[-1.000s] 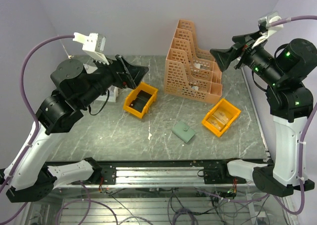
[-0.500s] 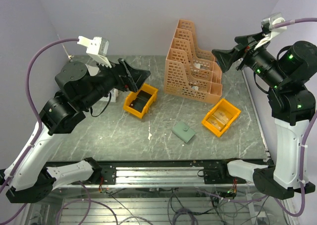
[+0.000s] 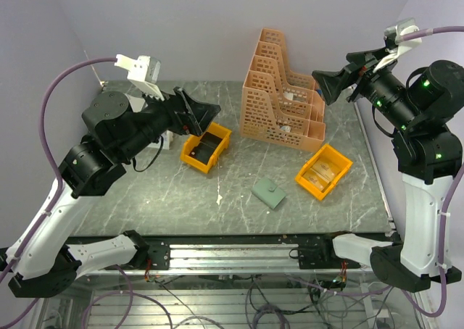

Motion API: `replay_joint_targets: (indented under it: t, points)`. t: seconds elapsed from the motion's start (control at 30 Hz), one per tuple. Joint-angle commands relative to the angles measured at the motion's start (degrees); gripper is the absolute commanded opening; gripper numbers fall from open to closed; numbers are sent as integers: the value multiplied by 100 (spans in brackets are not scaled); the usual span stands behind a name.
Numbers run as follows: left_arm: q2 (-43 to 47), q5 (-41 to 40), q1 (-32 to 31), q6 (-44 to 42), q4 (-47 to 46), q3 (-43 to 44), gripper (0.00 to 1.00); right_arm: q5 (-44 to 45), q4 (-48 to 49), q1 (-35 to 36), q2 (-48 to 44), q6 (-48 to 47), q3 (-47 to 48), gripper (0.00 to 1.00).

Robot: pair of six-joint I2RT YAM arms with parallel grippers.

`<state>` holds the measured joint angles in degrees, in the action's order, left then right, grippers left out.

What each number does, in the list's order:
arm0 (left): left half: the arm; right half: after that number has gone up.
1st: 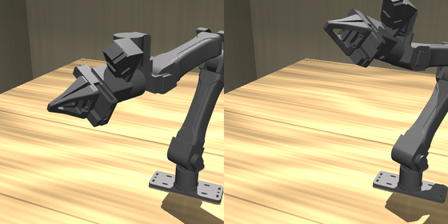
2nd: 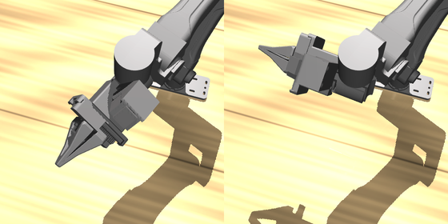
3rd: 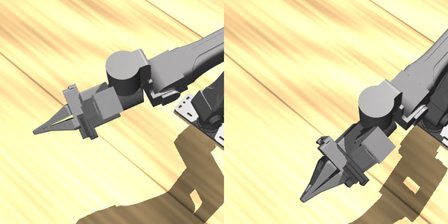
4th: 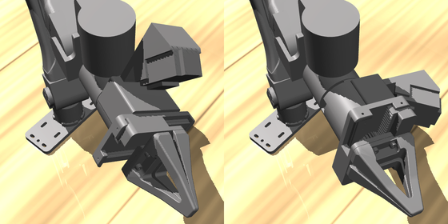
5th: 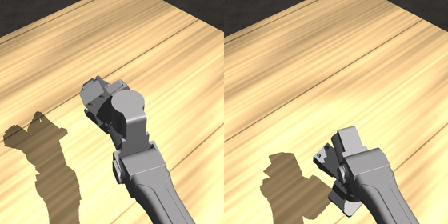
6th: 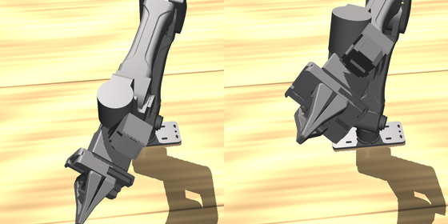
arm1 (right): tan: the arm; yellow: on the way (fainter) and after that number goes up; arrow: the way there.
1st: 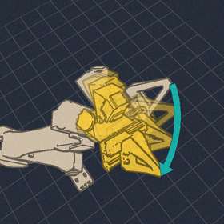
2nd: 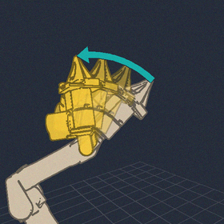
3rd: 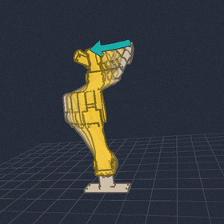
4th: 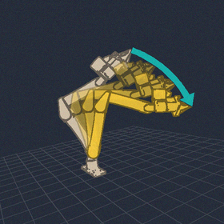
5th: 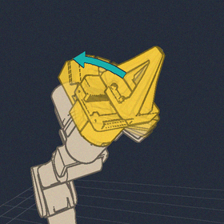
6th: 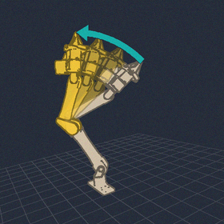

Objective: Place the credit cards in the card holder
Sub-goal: Reset both arms

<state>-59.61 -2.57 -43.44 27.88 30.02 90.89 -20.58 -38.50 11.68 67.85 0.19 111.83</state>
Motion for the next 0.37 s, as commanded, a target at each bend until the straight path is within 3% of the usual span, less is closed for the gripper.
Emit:
replay_joint_targets:
  t: [0.0, 0.33]
  points:
    - [29, 98, 20, -47, -180, -53, 100, 96, -62, -39, -53, -26, 49, 100]
    - [1, 81, 18, -84, -181, -65, 100, 7, -115, -80, -32, -127, 83, 100]
